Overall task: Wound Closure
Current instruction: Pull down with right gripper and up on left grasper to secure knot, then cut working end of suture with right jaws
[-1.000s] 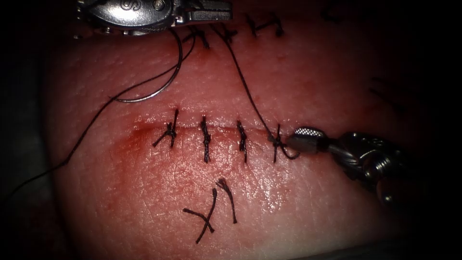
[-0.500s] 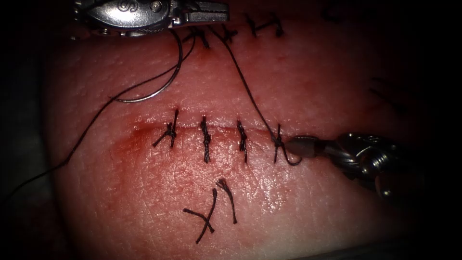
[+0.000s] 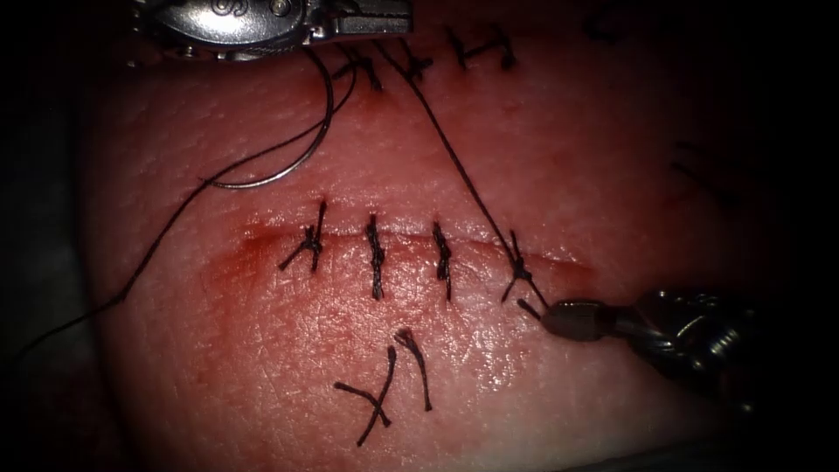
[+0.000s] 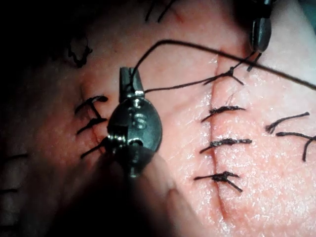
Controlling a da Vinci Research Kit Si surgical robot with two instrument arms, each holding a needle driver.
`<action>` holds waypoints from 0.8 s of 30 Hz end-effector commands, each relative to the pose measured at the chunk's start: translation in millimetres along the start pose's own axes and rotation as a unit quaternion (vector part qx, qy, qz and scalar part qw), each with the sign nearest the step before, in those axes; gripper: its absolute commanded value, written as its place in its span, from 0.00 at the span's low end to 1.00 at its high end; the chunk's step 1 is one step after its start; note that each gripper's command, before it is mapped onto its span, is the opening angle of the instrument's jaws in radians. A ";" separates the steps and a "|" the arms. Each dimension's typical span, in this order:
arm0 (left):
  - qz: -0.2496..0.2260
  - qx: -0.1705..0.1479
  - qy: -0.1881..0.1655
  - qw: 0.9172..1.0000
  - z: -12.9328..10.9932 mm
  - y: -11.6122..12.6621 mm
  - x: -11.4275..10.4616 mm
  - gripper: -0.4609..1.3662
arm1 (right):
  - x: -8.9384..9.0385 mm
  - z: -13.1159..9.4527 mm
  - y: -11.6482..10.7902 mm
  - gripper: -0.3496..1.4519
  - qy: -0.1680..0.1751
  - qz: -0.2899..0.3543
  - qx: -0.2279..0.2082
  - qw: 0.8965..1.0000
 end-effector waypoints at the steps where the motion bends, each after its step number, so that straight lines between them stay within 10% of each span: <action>1: 0.000 -0.002 0.000 1.000 0.0 0.0 0.0 0.06 | -0.2 0.1 0.2 0.00 0.011 -0.022 0.012 1.000; 7: -0.001 -0.001 0.000 1.000 0.1 -0.2 -0.1 0.06 | 0.0 0.5 0.0 0.00 0.078 -0.118 0.105 0.984; 11: 0.000 -0.001 -0.001 1.000 0.1 -0.6 0.0 0.06 | 0.9 0.5 0.1 0.72 0.134 -0.130 0.099 0.977; 12: 0.000 -0.001 -0.001 1.000 0.1 -0.6 0.1 0.06 | 1.1 0.5 0.1 0.76 0.140 -0.131 0.099 0.976; 24: 0.000 0.002 -0.001 1.000 -0.1 -1.1 1.3 0.06 | 3.0 -2.1 2.6 0.85 0.147 -0.118 0.041 0.981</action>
